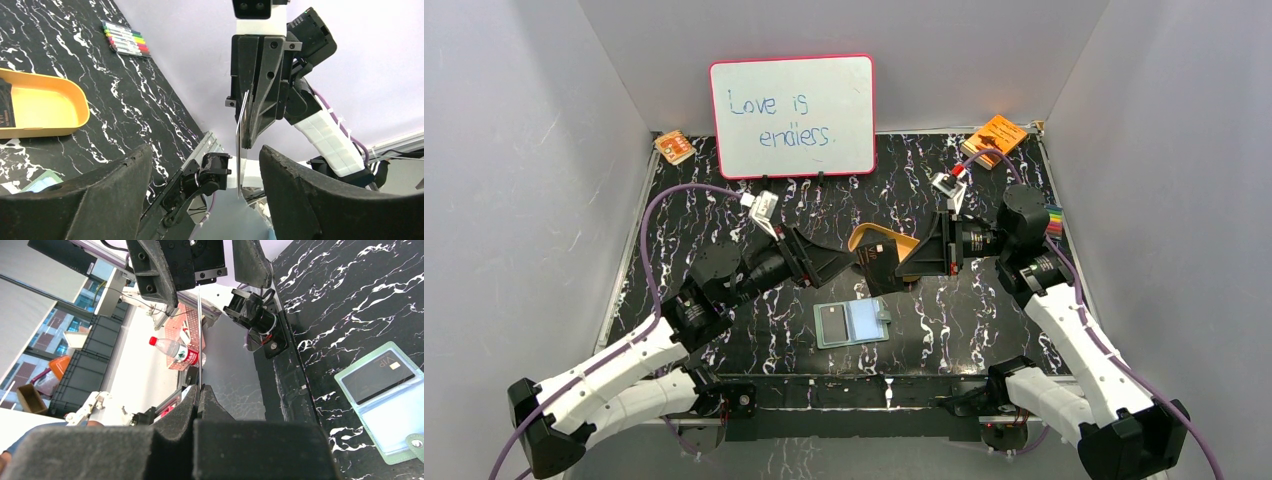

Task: Put the credit cards into the card holder
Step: Pick up the credit card from the storage box.

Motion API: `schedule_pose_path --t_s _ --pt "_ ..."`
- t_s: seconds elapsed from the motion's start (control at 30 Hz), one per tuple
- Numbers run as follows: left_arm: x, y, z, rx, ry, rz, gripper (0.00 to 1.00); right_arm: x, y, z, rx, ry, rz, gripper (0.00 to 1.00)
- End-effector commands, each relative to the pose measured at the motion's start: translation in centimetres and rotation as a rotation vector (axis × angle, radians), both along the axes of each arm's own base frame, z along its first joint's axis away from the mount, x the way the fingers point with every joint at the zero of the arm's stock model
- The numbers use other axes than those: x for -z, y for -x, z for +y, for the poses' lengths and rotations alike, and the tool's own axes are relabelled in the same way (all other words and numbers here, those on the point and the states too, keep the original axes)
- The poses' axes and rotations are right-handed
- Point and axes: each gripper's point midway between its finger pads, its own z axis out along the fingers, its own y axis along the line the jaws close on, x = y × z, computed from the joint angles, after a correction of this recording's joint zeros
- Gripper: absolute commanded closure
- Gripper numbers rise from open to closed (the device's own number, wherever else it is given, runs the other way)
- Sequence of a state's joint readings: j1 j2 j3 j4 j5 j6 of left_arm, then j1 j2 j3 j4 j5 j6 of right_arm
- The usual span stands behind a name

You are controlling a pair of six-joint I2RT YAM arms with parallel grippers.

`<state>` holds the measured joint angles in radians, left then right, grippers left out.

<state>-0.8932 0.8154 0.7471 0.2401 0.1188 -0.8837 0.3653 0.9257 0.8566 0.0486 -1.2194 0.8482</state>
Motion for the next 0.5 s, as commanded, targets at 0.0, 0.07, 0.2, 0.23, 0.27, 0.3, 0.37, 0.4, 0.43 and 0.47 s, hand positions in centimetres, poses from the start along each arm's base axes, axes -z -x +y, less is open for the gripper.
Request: schedule_pose_path --t_s 0.0,0.07,0.2,0.23,0.27,0.3,0.37,0.4,0.43,0.47 --pt "-1.4 0.7 -0.6 0.048 0.049 -0.029 0.27 -1.0 0.8 -0.1 -0.039 -0.035 -0.069 1.00" --pt "-1.2 0.6 -0.9 0.058 0.045 -0.024 0.28 -1.0 0.9 -0.1 -0.041 -0.036 -0.069 1.00" --pt "-0.6 0.4 -1.4 0.064 0.030 -0.011 0.34 -1.1 1.0 -0.1 -0.042 -0.039 -0.069 1.00" --pt "-0.5 0.3 -1.4 0.064 0.029 -0.010 0.37 -1.2 1.0 -0.1 -0.042 -0.039 -0.069 1.00" --pt "-0.4 0.3 -1.5 0.064 0.028 -0.007 0.39 -1.1 1.0 -0.1 -0.044 -0.039 -0.067 1.00" --pt "-0.4 0.3 -1.4 0.061 0.028 -0.008 0.40 -1.2 1.0 -0.1 -0.046 -0.039 -0.066 1.00" --pt "-0.3 0.2 -1.3 0.053 0.032 -0.011 0.45 -1.2 1.2 -0.1 -0.052 -0.041 -0.071 1.00" --pt "-0.3 0.2 -1.2 0.050 0.035 -0.013 0.46 -1.2 1.2 -0.1 -0.053 -0.043 -0.072 1.00" --pt "-0.3 0.2 -1.1 0.045 0.036 -0.012 0.47 -1.2 1.2 -0.1 -0.053 -0.044 -0.073 1.00" --pt "-0.3 0.2 -1.0 0.041 0.039 -0.012 0.47 -1.1 1.3 -0.1 -0.054 -0.045 -0.071 1.00"
